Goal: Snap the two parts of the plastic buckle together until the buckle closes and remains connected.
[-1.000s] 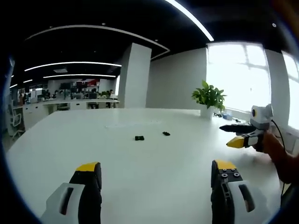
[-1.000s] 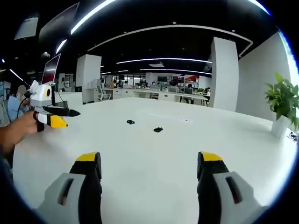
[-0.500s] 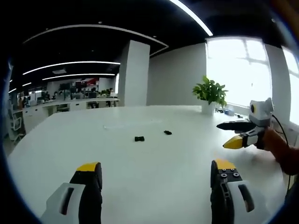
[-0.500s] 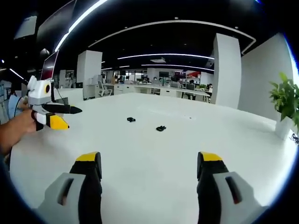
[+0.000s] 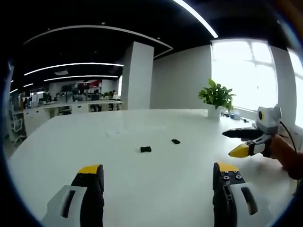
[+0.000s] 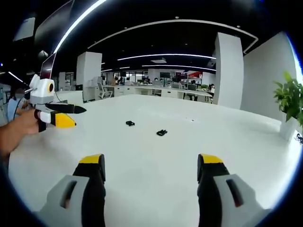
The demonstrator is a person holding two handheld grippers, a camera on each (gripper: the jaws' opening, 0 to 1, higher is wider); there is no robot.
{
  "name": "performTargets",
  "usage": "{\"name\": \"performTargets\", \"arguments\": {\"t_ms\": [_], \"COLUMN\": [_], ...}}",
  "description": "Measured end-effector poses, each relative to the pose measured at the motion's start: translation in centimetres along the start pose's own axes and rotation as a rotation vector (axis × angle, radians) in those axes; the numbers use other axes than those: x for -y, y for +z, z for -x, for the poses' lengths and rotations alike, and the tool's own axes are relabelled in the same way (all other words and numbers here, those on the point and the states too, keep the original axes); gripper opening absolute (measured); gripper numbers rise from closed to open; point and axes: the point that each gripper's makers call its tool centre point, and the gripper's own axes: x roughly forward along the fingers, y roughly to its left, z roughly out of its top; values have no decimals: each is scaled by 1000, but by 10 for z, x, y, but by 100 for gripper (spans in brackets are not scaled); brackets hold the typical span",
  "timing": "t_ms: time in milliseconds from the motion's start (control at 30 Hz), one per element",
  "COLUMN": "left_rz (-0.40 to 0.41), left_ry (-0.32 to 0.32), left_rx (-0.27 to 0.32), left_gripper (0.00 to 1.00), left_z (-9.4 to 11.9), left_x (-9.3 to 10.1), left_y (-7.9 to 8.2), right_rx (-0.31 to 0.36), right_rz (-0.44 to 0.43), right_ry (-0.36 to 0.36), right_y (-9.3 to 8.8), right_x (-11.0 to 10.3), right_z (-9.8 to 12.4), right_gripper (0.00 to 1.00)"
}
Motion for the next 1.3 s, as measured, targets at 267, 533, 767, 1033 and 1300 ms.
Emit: {"name": "performTargets", "arguments": {"t_ms": [267, 533, 767, 1033, 1300], "left_rz": [29, 14, 16, 19, 18], "left_ry": [12, 7, 16, 19, 4], "left_rx": [-7, -33, -23, -30, -51], "left_gripper": [95, 99, 99, 99, 99], "left_z": [-4, -15, -18, -25, -39], "left_x": [-10, -9, -13, -16, -12], "left_y": [-3, -6, -2, -2, -5], "right_rx": [-7, -2, -9, -13, -16], "right_rz": [-34, -23, -24, -12, 4], "right_ry": [-11, -14, -14, -15, -26], "right_y": [-5, 3, 5, 5, 9], "right_x": [3, 4, 3, 0, 3], "right_z": [-6, -15, -27, -30, -40], "right_gripper": [79, 78, 78, 77, 76]}}
